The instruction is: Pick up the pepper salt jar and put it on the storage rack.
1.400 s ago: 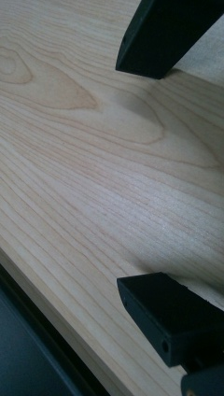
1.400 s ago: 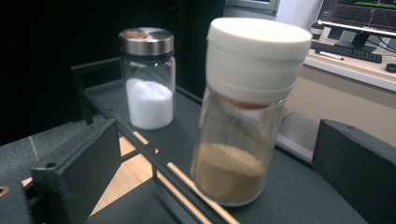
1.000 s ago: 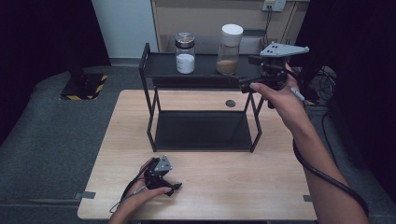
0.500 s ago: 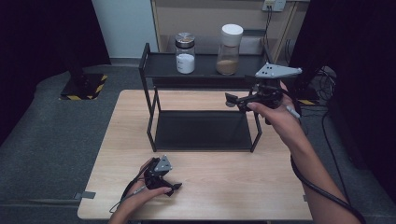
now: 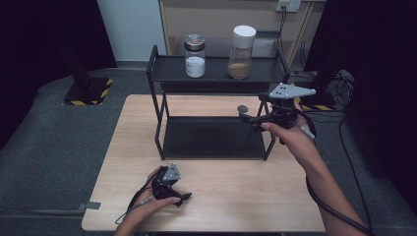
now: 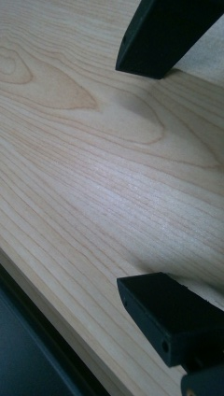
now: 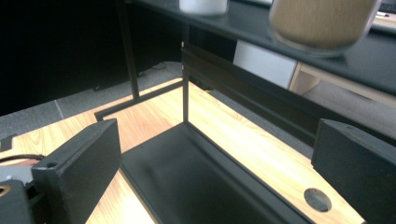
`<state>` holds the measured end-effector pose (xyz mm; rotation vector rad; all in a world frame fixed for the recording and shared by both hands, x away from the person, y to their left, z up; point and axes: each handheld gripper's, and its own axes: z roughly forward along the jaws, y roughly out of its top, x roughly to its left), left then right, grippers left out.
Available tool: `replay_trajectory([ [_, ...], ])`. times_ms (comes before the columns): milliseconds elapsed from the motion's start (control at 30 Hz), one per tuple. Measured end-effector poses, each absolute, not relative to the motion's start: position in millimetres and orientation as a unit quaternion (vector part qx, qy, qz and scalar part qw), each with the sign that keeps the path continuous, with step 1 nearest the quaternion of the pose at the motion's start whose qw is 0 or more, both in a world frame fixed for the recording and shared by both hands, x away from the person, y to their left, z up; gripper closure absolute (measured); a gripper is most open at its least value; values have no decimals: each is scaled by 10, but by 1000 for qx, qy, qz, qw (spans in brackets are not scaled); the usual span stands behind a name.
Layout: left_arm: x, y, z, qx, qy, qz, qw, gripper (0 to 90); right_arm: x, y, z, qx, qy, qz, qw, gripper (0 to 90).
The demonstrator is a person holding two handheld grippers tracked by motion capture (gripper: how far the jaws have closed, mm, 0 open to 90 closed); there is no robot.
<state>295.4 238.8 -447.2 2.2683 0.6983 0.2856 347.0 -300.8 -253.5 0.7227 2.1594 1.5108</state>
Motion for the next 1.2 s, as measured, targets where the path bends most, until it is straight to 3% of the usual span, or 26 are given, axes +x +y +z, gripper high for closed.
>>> replay_trajectory([
  [1200, 2953, 2388, -4473, 883, 272, 111, 367, 0, 3219, -3195, -3280, 270, 804, 499, 176, 29],
])
